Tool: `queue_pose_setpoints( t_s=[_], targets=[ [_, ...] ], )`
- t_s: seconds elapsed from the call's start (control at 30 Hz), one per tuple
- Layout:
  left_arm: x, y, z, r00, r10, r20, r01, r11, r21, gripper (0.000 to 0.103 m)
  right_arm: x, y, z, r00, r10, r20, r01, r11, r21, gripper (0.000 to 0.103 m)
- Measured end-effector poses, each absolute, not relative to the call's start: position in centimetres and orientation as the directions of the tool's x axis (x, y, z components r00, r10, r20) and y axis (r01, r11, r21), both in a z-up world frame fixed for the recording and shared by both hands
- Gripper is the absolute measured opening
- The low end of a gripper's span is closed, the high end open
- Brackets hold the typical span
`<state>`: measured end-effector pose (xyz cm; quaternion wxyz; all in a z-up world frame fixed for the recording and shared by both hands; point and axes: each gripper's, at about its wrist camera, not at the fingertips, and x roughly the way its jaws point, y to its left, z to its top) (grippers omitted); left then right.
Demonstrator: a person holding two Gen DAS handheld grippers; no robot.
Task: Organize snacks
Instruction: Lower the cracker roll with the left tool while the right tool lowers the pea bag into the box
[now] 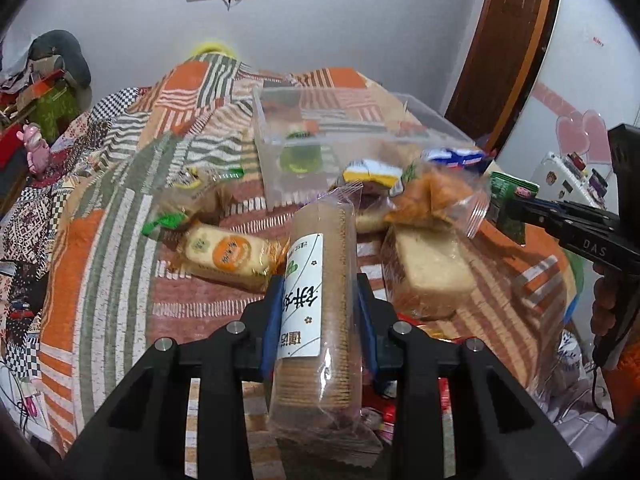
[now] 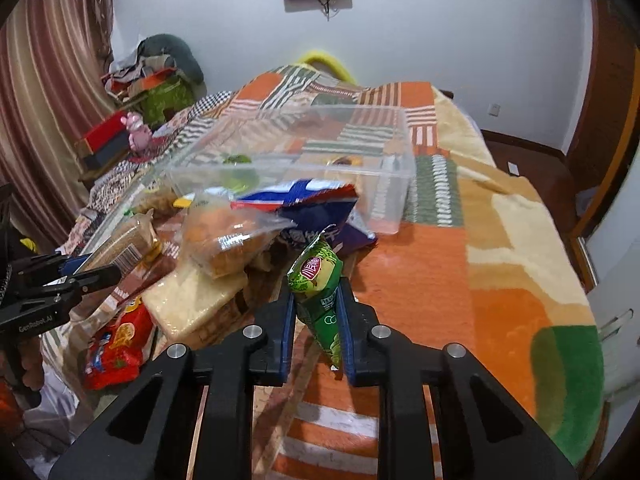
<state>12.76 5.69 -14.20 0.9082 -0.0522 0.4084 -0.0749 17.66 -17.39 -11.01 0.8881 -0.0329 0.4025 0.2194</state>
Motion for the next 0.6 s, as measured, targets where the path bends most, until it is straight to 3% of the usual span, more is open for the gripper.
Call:
queue_pose_setpoints(
  t_s=[0.6],
  targets=[
    [16.6, 6.8, -8.3, 0.762, -0.15, -0.63, 0.067, 0.986, -0.154, 0.034, 20.0, -16.9, -6.0, 0.688, 0.389, -0.613, -0.428, 0.899, 0.091, 0.017]
  ],
)
